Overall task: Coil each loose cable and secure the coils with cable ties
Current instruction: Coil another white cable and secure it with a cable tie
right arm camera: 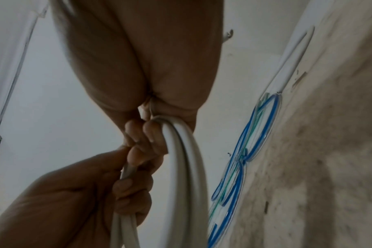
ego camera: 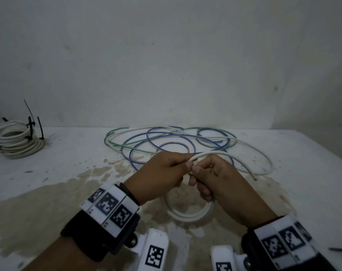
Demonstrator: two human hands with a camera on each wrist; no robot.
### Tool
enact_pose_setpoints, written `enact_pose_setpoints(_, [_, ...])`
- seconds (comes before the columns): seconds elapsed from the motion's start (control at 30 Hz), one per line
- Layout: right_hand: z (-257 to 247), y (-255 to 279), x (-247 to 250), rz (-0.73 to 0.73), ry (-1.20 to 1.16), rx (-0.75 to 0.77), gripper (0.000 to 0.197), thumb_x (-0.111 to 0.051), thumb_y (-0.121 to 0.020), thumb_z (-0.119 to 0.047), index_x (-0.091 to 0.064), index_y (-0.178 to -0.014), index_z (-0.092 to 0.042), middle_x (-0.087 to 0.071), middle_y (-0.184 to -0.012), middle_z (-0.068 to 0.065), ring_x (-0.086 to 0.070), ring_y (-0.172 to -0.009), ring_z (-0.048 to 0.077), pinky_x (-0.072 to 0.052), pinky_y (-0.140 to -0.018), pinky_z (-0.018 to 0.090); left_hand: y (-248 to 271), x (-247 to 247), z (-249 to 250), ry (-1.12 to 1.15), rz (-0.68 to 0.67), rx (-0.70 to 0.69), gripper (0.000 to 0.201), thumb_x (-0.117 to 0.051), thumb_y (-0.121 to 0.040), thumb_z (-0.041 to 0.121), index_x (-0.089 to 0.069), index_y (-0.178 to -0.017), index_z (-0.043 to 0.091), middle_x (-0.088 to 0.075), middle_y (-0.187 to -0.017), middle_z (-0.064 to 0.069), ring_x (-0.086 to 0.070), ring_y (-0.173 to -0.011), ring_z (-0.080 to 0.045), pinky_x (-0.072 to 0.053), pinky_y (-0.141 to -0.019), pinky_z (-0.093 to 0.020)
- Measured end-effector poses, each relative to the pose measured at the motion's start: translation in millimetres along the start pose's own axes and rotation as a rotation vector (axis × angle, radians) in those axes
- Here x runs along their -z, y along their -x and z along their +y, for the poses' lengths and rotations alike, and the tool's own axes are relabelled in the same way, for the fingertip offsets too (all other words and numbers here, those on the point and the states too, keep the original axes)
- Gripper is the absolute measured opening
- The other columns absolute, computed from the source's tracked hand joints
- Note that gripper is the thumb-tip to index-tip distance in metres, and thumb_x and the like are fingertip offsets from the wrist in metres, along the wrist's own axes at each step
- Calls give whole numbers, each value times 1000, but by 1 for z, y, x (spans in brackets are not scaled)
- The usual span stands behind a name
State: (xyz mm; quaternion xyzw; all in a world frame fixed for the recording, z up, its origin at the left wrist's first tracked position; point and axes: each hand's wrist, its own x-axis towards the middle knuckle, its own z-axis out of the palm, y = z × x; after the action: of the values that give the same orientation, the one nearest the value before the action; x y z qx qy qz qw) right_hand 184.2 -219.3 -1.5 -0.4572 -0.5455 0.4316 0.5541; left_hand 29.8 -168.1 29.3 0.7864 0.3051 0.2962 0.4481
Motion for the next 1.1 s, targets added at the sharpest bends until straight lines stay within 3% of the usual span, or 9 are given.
enact_pose_setpoints(0.2, [-1,0,-1,27,59,34,20,-57,-89,-24,-50,-84,-6,-69,-74,9,-47,-47,15,-41,-50,29,1,2,-1,-159,85,-88,22,-51,-97,12,-72,-104,11,-49,-50,14,-39,-45,1,-30,-49,-9])
enact_pose_setpoints(0.37, [-5,1,-1,103,6,-14,14,-53,-94,-18,-53,-88,-6,-70,-72,10,-54,-52,16,-45,-50,29,2,3,-2,-138,141,-101,18,-57,-94,16,-74,-98,12,-58,-64,-5,-41,-51,-2,-36,-55,-22])
enact_pose_setpoints(0.5, [-2,3,11,372,323,48,33,-60,-88,-36,-54,-71,-8,-67,-62,7,-66,-59,22,-56,-64,42,1,10,-8,-179,201,-48,16,-58,-93,17,-73,-92,14,-64,-65,7,-50,-51,5,-37,-55,-11])
enact_pose_setpoints(0.6, [0,1,23,552,602,293,19,-66,-85,-31,-54,-76,-19,-61,-78,-2,-60,-79,18,-48,-76,27,3,13,-9,-219,196,-29,16,-58,-93,18,-73,-89,15,-61,-61,12,-48,-49,5,-35,-53,-9])
enact_pose_setpoints(0.67, [-1,-2,24,440,709,359,21,-65,-88,-30,-62,-108,-27,-56,-102,-17,-51,-98,-1,-34,-89,10,3,12,-9,-197,158,-24,17,-58,-93,20,-73,-87,17,-60,-62,-1,-44,-51,-3,-37,-55,-17])
enact_pose_setpoints(0.73, [-1,-1,21,275,663,301,23,-60,-91,-28,-63,-113,-31,-59,-100,-27,-53,-91,-13,-38,-84,6,4,9,-9,-110,134,-16,17,-58,-93,19,-72,-84,17,-52,-60,-9,-41,-53,-11,-36,-55,-26])
enact_pose_setpoints(0.83, [0,2,22,262,662,344,15,-56,-93,-25,-69,-88,-30,-65,-74,-9,-60,-70,6,-50,-63,23,4,7,-11,17,135,6,17,-58,-92,16,-73,-83,15,-46,-59,-4,-36,-53,-13,-32,-53,-26])
enact_pose_setpoints(1.0, [2,2,17,196,536,246,23,-49,-97,-26,-71,-94,-29,-71,-81,-1,-66,-77,13,-54,-76,36,1,7,-16,185,178,27,21,-55,-94,12,-70,-90,-2,-46,-65,-13,-36,-55,-14,-34,-52,-20])
enact_pose_setpoints(1.1, [1,4,5,169,305,160,28,-43,-100,-21,-69,-94,-30,-72,-80,-4,-67,-73,11,-54,-71,31,-1,1,-16,304,247,51,22,-54,-94,12,-71,-83,2,-45,-56,-2,-34,-54,-13,-33,-50,-18])
